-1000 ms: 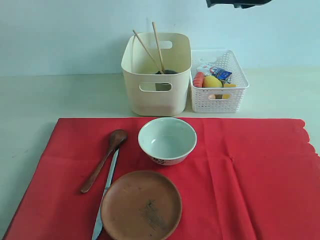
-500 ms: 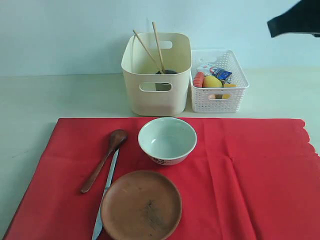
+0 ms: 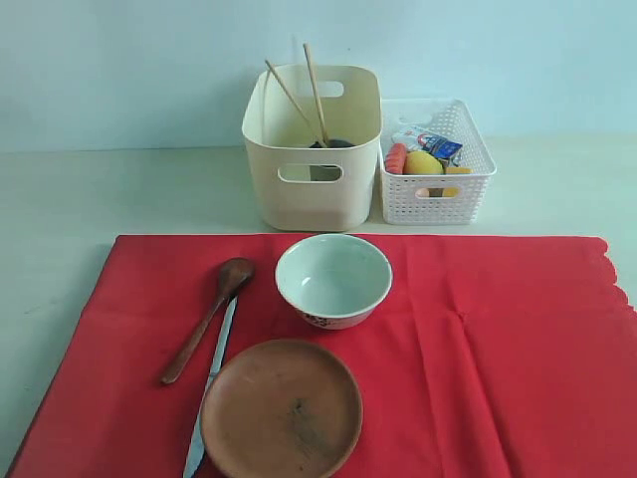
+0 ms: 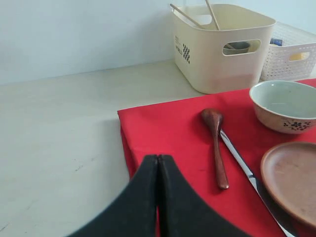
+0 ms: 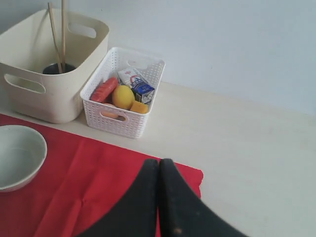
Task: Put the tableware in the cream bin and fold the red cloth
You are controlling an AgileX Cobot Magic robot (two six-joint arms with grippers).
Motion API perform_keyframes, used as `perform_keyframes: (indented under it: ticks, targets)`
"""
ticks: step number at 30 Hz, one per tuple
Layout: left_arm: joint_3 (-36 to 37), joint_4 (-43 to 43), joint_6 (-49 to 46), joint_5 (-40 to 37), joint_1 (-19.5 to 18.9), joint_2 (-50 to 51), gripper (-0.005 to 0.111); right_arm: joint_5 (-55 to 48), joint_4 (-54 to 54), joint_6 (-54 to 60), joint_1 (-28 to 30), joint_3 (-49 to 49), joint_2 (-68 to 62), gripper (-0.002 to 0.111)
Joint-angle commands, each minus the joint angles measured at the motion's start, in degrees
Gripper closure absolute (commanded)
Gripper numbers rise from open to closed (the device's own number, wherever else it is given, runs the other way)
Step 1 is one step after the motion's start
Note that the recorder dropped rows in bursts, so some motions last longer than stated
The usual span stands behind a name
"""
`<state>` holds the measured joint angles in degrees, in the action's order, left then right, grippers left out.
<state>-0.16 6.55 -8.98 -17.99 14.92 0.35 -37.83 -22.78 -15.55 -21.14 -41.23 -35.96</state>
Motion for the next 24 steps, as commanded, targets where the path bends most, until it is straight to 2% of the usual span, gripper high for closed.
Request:
perform_keyframes:
  ticks: [1,13,24]
  targets:
    - [0.2,0.0,0.0,0.4,-0.2,-0.3,0.107,4.8,3.0,0.3,0.2,4.8,8.8,0.108]
    - [0.2,0.0,0.0,0.4,-0.2,-0.3,0.107,23.5,3.4,0.4,0.2,18.6,24.2,0.108]
    - [0.2,0.0,0.0,0.4,-0.2,-0.3,0.107,27.4,2.8,0.4,0.2,20.8,26.1,0.108]
